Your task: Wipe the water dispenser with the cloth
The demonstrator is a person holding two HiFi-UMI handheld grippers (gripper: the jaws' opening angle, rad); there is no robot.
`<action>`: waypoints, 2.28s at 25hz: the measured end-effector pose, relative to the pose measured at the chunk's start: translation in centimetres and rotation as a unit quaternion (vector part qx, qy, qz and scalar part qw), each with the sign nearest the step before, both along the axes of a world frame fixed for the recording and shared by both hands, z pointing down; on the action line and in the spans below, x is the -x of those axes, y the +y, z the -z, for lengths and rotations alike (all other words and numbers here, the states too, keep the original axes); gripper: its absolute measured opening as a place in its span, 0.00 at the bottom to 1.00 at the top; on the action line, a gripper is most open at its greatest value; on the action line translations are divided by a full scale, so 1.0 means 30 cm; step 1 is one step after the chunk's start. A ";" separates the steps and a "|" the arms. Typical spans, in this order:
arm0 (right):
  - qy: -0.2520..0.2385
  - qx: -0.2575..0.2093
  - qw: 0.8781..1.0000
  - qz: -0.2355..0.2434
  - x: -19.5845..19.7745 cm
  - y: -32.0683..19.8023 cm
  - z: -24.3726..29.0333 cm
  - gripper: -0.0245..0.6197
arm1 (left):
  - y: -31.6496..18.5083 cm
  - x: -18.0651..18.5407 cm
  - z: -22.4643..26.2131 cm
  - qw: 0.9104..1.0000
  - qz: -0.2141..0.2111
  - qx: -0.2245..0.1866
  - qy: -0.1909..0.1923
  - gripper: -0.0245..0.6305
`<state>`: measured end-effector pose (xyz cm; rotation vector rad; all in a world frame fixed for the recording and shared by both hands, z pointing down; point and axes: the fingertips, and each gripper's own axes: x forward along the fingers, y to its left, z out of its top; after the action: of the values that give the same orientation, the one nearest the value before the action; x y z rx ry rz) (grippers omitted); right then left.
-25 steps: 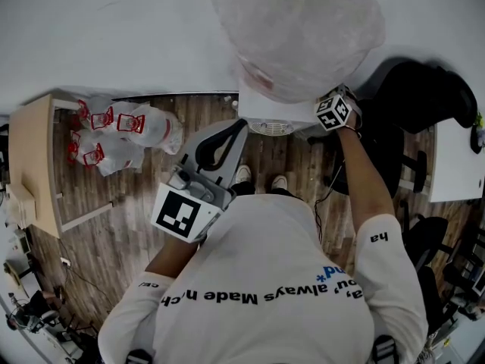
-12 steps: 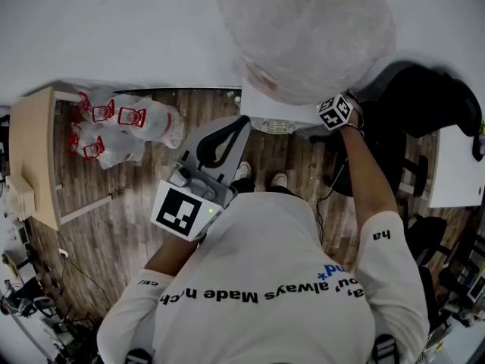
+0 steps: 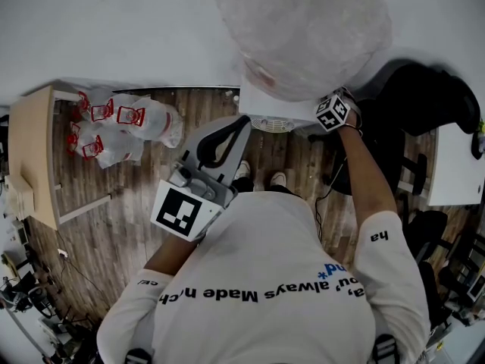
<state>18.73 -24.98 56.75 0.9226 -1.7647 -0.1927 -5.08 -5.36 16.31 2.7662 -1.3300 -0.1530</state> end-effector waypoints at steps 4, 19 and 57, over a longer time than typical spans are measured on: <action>0.000 0.000 1.000 0.001 0.001 0.025 -0.002 0.10 | 0.014 -0.002 0.003 1.000 -0.001 -0.002 0.001 0.07; 0.003 -0.006 1.000 0.005 0.004 0.121 -0.005 0.10 | 0.060 -0.001 0.008 1.000 -0.006 -0.004 0.001 0.07; -0.021 -0.020 0.999 -0.022 -0.001 0.357 -0.015 0.10 | 0.087 -0.012 0.032 1.000 -0.013 -0.013 0.013 0.07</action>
<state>18.77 -14.27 57.19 1.0008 -1.7827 -0.1817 -4.72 -2.76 15.34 2.7912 -1.2948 -0.2036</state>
